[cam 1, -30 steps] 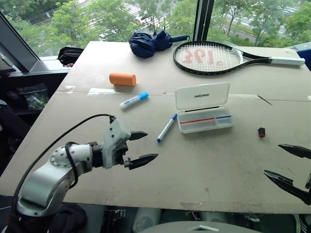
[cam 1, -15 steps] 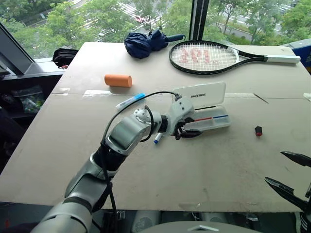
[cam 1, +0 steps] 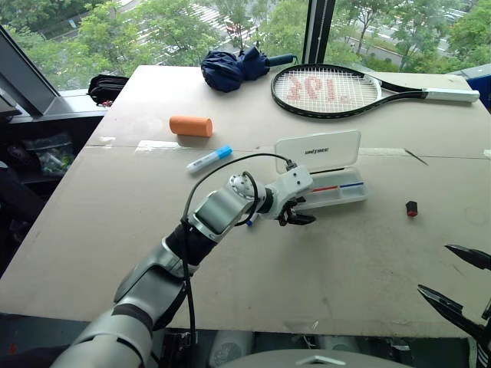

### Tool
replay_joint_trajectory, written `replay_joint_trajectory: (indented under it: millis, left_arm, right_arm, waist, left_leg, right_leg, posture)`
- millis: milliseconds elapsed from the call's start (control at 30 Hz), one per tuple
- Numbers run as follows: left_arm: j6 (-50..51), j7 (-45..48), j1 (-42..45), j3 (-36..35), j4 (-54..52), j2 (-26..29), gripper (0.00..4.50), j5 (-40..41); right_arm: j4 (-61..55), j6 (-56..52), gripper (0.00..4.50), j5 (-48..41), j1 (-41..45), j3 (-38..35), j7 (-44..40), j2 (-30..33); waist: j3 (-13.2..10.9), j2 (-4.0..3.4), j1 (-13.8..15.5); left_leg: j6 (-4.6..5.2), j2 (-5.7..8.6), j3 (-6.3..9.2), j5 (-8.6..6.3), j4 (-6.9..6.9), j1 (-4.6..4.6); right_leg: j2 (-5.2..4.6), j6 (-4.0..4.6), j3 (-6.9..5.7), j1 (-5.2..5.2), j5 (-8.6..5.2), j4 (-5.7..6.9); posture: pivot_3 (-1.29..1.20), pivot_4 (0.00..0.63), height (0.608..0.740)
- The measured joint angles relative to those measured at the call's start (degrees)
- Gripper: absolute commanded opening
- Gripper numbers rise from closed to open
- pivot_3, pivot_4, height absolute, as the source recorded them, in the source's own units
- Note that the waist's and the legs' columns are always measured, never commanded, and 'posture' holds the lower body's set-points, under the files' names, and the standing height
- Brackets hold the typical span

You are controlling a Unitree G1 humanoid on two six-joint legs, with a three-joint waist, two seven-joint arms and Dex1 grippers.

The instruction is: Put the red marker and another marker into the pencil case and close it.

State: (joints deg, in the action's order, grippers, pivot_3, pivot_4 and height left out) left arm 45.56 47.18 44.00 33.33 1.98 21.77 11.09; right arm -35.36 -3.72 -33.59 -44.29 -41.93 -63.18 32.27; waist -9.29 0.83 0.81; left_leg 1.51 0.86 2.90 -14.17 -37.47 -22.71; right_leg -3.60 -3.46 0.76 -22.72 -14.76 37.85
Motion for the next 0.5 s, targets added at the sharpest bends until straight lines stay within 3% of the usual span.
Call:
replay_joint_trajectory:
  millis: [100,367,500]
  left_arm:
    - [-2.9,1.5,1.0,0.5,2.3,-0.4,0.13,-2.2]
    - [-13.3,10.6,2.3,1.0,7.5,1.1,0.04,-4.9]
    - [-19.0,19.7,1.7,1.1,6.7,6.0,0.04,-4.7]
  right_arm:
    - [-0.7,0.1,4.5,0.1,-0.6,0.5,0.6,-0.3]
    - [-1.4,0.2,4.5,0.0,-2.3,0.5,1.0,-0.8]
    - [-1.0,0.4,4.5,-0.4,-3.0,0.2,0.1,-0.7]
  waist:
    - [0.0,-0.02,0.0]
    - [0.0,-0.04,0.0]
    - [0.0,-0.07,-0.2]
  left_leg:
    - [0.0,0.0,-0.02,0.0,0.0,0.0]
    - [0.0,0.0,-0.02,0.0,0.0,0.0]
    - [0.0,-0.04,-0.02,0.0,0.02,0.0]
  right_leg:
    - [-0.01,0.0,0.01,0.0,0.0,0.0]
    - [0.0,0.0,0.0,0.0,-0.01,-0.01]
    - [0.02,0.02,0.01,-0.03,-0.01,0.0]
  posture:
    - [0.0,0.15,0.73]
    - [0.0,0.15,0.73]
    - [0.0,0.15,0.73]
